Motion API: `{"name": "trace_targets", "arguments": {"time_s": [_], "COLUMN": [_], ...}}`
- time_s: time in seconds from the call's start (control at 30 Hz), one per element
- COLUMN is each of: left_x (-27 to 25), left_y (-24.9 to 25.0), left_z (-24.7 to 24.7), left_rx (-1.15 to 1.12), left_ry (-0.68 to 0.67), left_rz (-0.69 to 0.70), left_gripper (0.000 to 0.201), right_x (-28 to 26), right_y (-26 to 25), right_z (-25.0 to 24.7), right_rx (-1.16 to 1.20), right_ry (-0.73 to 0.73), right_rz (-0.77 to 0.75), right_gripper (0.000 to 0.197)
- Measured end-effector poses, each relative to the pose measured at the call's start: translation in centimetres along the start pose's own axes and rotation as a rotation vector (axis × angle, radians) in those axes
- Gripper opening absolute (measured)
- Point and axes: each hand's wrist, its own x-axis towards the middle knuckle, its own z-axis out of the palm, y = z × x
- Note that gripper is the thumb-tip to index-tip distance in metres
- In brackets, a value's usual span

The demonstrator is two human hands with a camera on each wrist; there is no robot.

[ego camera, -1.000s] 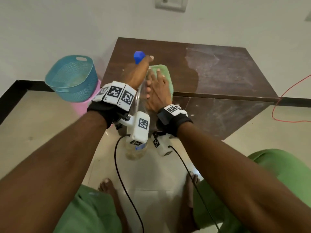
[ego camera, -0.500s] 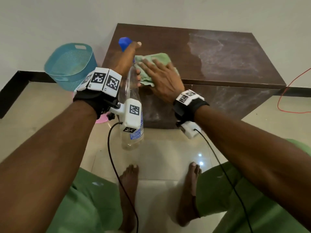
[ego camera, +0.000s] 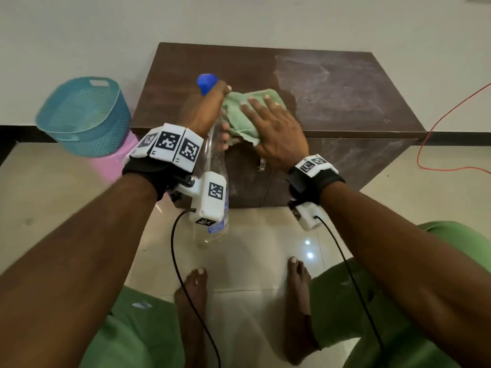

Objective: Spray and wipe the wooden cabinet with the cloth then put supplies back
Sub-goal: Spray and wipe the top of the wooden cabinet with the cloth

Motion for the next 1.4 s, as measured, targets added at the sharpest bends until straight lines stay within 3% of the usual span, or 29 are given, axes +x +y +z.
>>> {"name": "trace_targets", "arguments": {"time_s": [0.1,0.2,0.33,0.43,0.5,0.57,0.67,0.77,0.83,0.9,0.97,1.03,1.07,1.13,1.2,1.27,1.33,1.4], "left_x": [-0.1,-0.1,0.1,-0.1,-0.3,-0.4,-0.5,-0.7,-0.7,-0.7,-0.6,-0.5,-0.5,-0.3,-0.3,-0.3,-0.2,-0.1], "left_y": [-0.6,-0.6,-0.3,0.2,0.3,0.1,-0.5,-0.9,-0.8,-0.5,-0.2,0.0,0.1,0.2,0.2,0.4,0.9,1.6], "left_z": [-0.4,-1.6,-1.4,0.3,1.8,2.9,3.5,3.4,3.5,3.9,4.7,5.3,5.6,6.2,6.4,6.3,6.3,6.6], "left_rx": [0.022,0.019,0.025,0.057,0.061,0.075,0.069,0.057,0.083,0.121,0.14,0.132,0.121,0.092,0.062,0.04,0.036,0.047], "left_ry": [0.004,0.03,0.001,-0.013,-0.062,-0.101,-0.123,-0.107,-0.099,-0.095,-0.079,-0.085,-0.096,-0.125,-0.145,-0.154,-0.161,-0.17], "left_rz": [-0.018,-0.019,-0.027,-0.014,-0.004,0.003,0.01,0.027,0.037,0.047,0.05,0.044,0.037,0.03,0.03,0.02,0.007,0.006], "left_gripper": [0.043,0.045,0.045,0.045,0.048,0.053,0.057,0.056,0.052,0.047,0.046,0.047,0.048,0.047,0.044,0.04,0.037,0.036], "right_x": [-1.6,-0.2,3.6,3.7,1.9,-0.3,-3.2,-3.0,-1.7,-0.2,0.2,-0.5,-1.1,-2.3,-3.2,-3.0,-1.8,-0.4], "right_y": [1.5,-1.7,-6.3,-5.6,-3.2,0.2,5.2,4.4,1.1,-1.5,-1.0,1.2,2.7,6.8,9.8,9.4,6.5,3.2], "right_z": [0.0,0.8,1.2,0.5,0.2,-0.1,-0.3,-0.8,-1.0,-1.3,-1.6,-1.8,-2.0,-2.1,-2.1,-2.1,-2.2,-2.0], "right_rx": [-0.059,-0.033,-0.014,-0.024,0.002,0.017,0.06,0.078,-0.003,-0.011,0.06,0.095,0.097,0.107,0.055,0.021,0.039,0.052], "right_ry": [0.103,0.128,-0.006,-0.053,0.005,0.106,0.193,0.2,0.157,0.04,-0.091,-0.06,-0.027,0.013,-0.024,-0.088,-0.14,-0.178], "right_rz": [0.15,0.213,0.074,-0.015,-0.032,0.078,0.393,0.578,0.472,0.279,0.173,0.099,0.112,0.286,0.466,0.57,0.582,0.441], "right_gripper": [0.075,0.073,0.064,0.058,0.057,0.052,0.058,0.056,0.053,0.063,0.066,0.054,0.05,0.051,0.057,0.058,0.062,0.066]}}
